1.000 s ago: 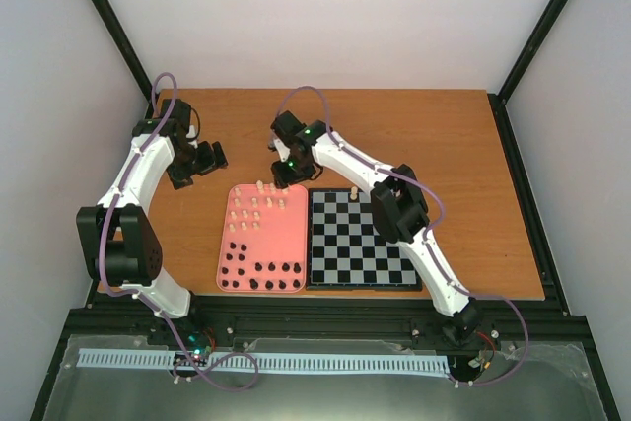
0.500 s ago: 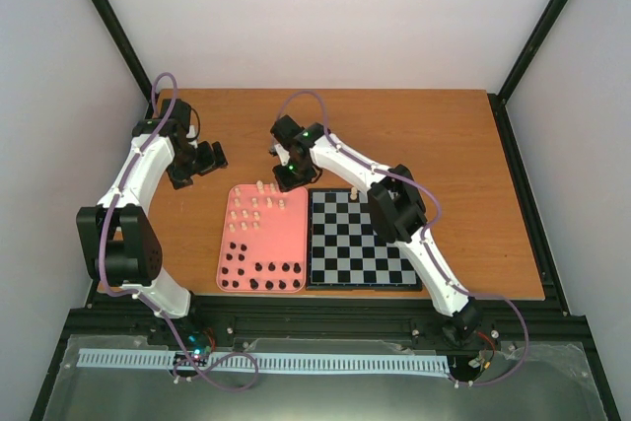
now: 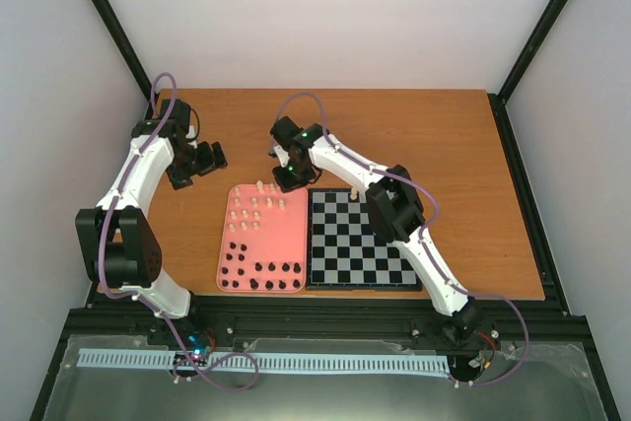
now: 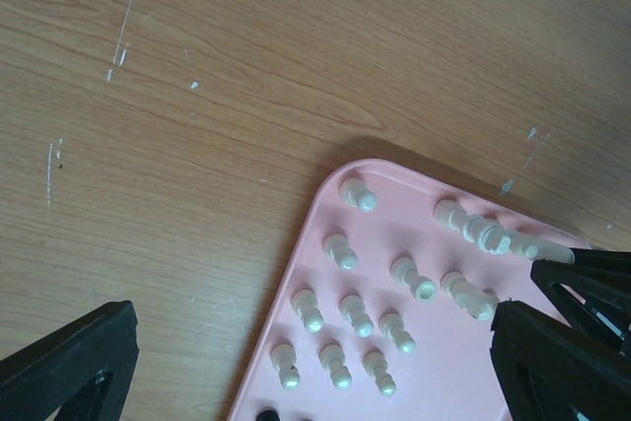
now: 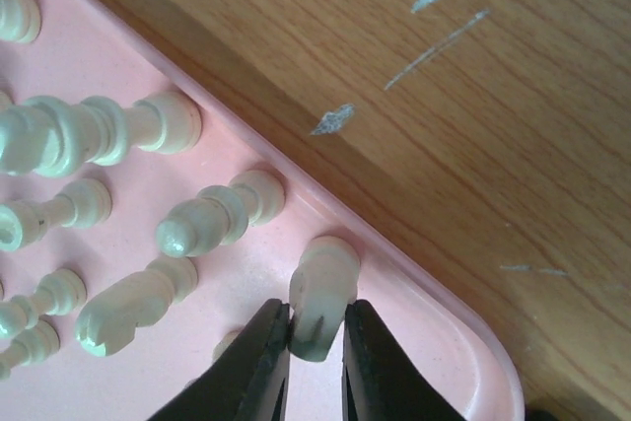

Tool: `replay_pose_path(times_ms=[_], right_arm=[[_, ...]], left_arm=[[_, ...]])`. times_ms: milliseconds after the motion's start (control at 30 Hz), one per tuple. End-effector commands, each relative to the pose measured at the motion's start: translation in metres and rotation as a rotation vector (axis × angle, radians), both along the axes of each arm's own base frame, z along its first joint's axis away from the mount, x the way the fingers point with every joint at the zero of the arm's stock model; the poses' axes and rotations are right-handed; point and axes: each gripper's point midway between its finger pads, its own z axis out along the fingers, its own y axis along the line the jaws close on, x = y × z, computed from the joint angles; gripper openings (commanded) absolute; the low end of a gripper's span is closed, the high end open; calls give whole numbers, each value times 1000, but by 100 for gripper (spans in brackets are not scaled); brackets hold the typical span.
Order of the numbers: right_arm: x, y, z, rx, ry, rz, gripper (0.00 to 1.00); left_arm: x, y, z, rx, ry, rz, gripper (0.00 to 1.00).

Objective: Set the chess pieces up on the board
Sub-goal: Pick up the chess piece from the storage box, then place the chess piece on the chessboard.

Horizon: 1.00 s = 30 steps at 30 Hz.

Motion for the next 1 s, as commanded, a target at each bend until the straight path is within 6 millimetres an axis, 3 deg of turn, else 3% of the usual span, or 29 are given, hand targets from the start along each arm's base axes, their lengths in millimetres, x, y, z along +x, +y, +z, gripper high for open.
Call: replay_pose_path(times_ms=[0,100,367,600,733,967], right_arm=[[-2,7,2,12,-2,25,15],[-1,7,12,17,-17,28,12],[3,0,66,43,-104,4,9],[14,-28,110,5,-204,-67,9],[26,-67,123,-59,-236,-138,9],[36,-175,111,-204,-239,-311,7]], left_arm=[[1,0,12,1,-41,2,100],[1,0,13,4,-43,1,100],[1,0,13,5,-42,0,100],[2,0,13,4,-43,0,100],[2,-1,12,0,-42,-1,100],[1,-1,13,-3,-46,-2,100]])
